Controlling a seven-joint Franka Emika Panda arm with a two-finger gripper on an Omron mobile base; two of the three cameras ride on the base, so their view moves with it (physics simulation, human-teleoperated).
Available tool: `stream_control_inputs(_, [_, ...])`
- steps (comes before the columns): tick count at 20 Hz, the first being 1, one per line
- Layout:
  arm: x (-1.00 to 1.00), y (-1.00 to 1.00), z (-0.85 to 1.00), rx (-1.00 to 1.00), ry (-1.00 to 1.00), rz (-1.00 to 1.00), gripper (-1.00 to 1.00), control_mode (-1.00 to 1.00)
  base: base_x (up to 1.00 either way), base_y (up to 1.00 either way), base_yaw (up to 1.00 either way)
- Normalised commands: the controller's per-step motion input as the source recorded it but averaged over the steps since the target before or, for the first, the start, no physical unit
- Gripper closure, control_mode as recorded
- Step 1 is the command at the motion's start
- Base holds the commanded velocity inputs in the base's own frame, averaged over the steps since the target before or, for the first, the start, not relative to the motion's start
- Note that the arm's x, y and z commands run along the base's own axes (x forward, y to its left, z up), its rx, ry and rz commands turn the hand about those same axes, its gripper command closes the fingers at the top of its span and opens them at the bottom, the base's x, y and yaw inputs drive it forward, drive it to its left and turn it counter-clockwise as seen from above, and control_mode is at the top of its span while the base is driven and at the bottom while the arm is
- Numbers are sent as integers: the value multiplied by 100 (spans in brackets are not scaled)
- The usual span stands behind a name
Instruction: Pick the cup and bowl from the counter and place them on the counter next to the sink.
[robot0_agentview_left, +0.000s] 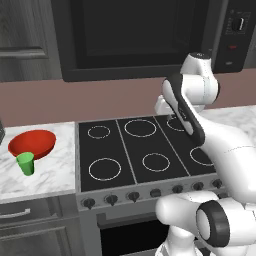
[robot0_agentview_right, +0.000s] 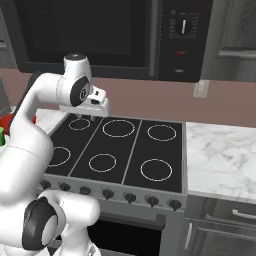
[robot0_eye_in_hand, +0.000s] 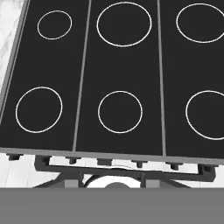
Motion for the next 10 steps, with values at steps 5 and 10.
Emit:
stream_control_inputs(5, [-17,9,0,0,0,0,-100,-100,0,0,0])
stream_control_inputs(10, [-39,33,0,0,-4,3,-100,-100,0,0,0])
